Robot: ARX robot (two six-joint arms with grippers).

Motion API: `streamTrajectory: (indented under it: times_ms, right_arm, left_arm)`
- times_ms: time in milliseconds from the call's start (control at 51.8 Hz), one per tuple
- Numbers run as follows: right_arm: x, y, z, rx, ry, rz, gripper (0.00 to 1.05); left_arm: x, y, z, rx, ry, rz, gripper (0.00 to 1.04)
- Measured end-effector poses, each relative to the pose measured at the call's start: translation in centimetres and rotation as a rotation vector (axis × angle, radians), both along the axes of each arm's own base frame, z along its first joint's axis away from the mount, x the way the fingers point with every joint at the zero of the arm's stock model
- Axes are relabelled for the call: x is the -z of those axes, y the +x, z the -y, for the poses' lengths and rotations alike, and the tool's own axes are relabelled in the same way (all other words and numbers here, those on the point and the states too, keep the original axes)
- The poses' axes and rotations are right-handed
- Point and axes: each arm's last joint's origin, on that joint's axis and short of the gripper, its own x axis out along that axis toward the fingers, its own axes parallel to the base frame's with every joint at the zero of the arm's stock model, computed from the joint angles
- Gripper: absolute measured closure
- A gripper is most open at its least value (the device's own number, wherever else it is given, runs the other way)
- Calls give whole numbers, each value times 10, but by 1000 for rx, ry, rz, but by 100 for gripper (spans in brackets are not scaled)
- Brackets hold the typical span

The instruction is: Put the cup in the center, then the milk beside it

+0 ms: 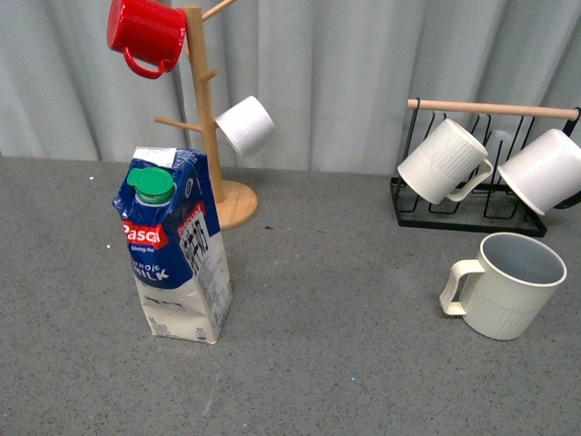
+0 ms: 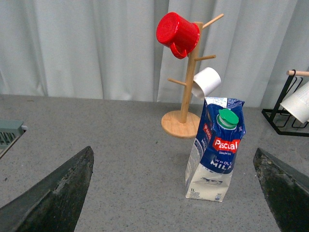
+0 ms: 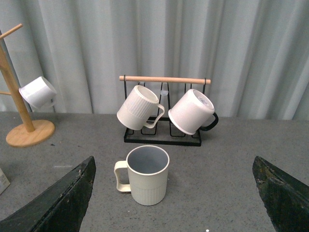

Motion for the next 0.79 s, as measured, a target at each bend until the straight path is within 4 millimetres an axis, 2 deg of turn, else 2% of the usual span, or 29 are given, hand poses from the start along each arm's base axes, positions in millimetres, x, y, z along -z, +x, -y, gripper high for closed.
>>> streamTrajectory:
  times_ms: [792]
  right_arm:
    - [0,0,0,0,0,0,9]
  left_arm:
    - [0,0,0,0,0,0,7]
